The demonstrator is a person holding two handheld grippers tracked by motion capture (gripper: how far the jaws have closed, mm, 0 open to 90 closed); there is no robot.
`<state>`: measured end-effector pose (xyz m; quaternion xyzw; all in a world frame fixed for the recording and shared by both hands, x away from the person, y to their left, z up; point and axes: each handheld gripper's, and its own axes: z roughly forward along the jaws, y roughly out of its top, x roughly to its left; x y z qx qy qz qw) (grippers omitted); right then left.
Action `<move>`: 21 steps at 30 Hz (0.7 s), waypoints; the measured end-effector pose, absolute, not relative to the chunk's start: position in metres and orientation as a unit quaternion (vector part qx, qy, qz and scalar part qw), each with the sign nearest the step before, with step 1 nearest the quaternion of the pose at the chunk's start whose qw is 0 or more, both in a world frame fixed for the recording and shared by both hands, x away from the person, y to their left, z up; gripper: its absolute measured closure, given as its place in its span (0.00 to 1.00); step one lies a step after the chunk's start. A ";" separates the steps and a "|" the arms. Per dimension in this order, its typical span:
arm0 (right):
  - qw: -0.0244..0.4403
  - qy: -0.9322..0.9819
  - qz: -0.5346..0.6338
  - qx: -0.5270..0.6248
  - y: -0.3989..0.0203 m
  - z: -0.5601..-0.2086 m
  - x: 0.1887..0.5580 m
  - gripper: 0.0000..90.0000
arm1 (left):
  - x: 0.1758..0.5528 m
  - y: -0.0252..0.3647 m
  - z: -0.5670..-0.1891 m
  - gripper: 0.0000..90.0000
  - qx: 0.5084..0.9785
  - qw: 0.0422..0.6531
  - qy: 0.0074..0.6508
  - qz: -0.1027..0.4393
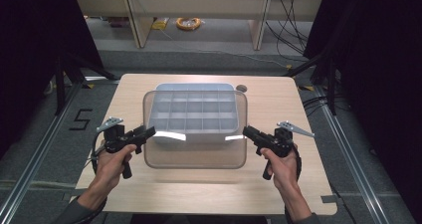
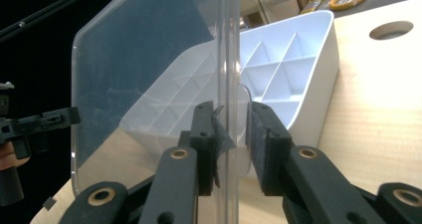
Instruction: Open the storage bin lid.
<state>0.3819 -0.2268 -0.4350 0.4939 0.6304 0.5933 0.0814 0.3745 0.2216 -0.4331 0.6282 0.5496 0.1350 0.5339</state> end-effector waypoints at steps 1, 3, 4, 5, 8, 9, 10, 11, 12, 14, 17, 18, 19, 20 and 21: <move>0.079 0.632 0.591 0.495 -0.227 -0.436 0.379 0.83 | 0.372 0.222 -0.435 0.59 0.629 0.533 0.550 0.133; 0.068 0.630 0.589 0.502 -0.225 -0.438 0.371 0.83 | 0.367 0.224 -0.441 0.58 0.633 0.529 0.551 0.125; 0.077 0.636 0.587 0.495 -0.226 -0.441 0.370 0.83 | 0.366 0.225 -0.443 0.59 0.635 0.529 0.550 0.122; 0.077 0.636 0.588 0.494 -0.226 -0.442 0.369 0.83 | 0.364 0.226 -0.445 0.59 0.635 0.528 0.551 0.121; 0.081 0.642 0.583 0.491 -0.224 -0.447 0.366 0.83 | 0.362 0.227 -0.450 0.59 0.638 0.523 0.553 0.118; 0.069 0.639 0.584 0.496 -0.222 -0.447 0.363 0.83 | 0.359 0.228 -0.454 0.58 0.638 0.519 0.557 0.114; 0.078 0.643 0.579 0.495 -0.222 -0.448 0.363 0.83 | 0.359 0.228 -0.454 0.58 0.638 0.519 0.557 0.114; 0.078 0.643 0.579 0.495 -0.222 -0.448 0.363 0.83 | 0.358 0.229 -0.456 0.58 0.638 0.519 0.558 0.113; 0.074 0.645 0.579 0.494 -0.221 -0.449 0.361 0.83 | 0.357 0.230 -0.458 0.58 0.639 0.517 0.559 0.112; 0.065 0.643 0.579 0.498 -0.219 -0.450 0.357 0.84 | 0.355 0.231 -0.460 0.58 0.640 0.517 0.558 0.108; 0.052 0.642 0.575 0.504 -0.217 -0.452 0.350 0.84 | 0.350 0.233 -0.464 0.58 0.645 0.510 0.560 0.102; 0.072 0.650 0.576 0.491 -0.219 -0.457 0.351 0.84 | 0.348 0.233 -0.465 0.58 0.646 0.508 0.561 0.101; 0.069 0.650 0.575 0.493 -0.219 -0.459 0.346 0.84 | 0.347 0.234 -0.466 0.58 0.647 0.506 0.561 0.099; 0.069 0.650 0.575 0.493 -0.219 -0.459 0.346 0.84 | 0.345 0.234 -0.468 0.58 0.645 0.511 0.560 0.098; 0.059 0.648 0.576 0.494 -0.219 -0.458 0.343 0.84 | 0.344 0.234 -0.469 0.58 0.646 0.510 0.560 0.096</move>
